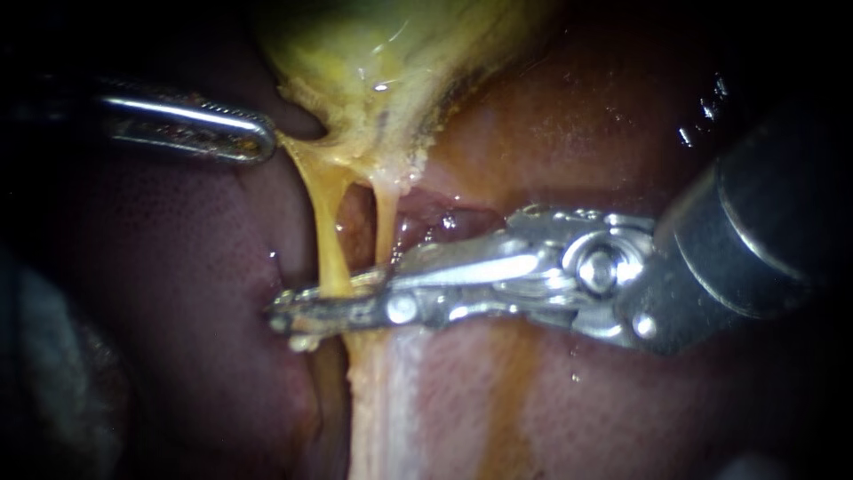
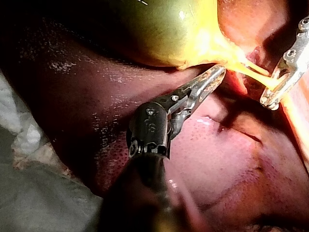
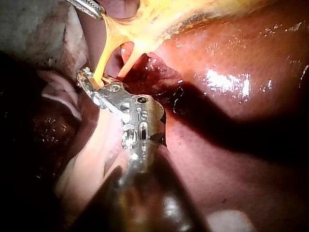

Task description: Going back second clip left tube

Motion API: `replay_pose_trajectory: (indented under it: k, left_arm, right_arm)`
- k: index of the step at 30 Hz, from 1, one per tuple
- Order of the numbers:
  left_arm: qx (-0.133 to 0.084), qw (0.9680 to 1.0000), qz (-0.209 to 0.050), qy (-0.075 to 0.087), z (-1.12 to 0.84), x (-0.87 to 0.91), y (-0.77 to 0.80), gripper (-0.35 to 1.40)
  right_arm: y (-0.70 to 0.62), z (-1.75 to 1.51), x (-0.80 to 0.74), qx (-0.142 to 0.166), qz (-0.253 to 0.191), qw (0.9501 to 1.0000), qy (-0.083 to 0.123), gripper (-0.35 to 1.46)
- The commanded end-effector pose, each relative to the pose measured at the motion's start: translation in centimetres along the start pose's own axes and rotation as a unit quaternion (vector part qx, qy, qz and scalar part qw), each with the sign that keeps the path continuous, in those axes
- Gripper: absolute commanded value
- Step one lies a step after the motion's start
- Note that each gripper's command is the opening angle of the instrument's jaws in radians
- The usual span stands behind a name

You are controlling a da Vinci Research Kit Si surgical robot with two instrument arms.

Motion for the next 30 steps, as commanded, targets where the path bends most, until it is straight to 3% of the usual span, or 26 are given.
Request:
replay_pose_trajectory:
  k: [1, 4, 10, 16, 23, 30]
  left_arm:
    - [0.000, 1.0000, 0.000, 0.000, 0.00, 0.00, 0.00, -0.35]
    - [0.000, 1.0000, 0.000, 0.000, 0.00, 0.00, 0.00, -0.35]
    - [0.000, 1.0000, 0.000, 0.000, 0.00, 0.00, 0.00, -0.35]
    - [0.000, 1.0000, 0.000, 0.000, 0.00, 0.00, 0.00, -0.35]
    - [0.000, 1.0000, 0.000, 0.000, 0.01, -0.01, 0.00, -0.35]
    - [0.001, 1.0000, 0.000, 0.000, 0.02, -0.01, 0.00, -0.35]
  right_arm:
    - [-0.01, 0.01, 0.01, 0.004, 0.000, 1.0000, -0.002, -0.33]
    - [0.03, 0.07, -0.02, 0.010, -0.001, 0.9999, -0.001, 0.09]
    - [0.23, 0.17, -0.06, 0.021, -0.027, 0.9992, 0.021, 0.40]
    - [0.42, 0.19, -0.07, 0.000, -0.072, 0.9969, 0.032, 0.46]
    - [0.61, 0.09, 0.03, -0.036, -0.110, 0.9919, 0.054, 0.50]
    - [0.66, -0.04, 0.02, -0.046, -0.154, 0.9854, 0.055, 0.50]
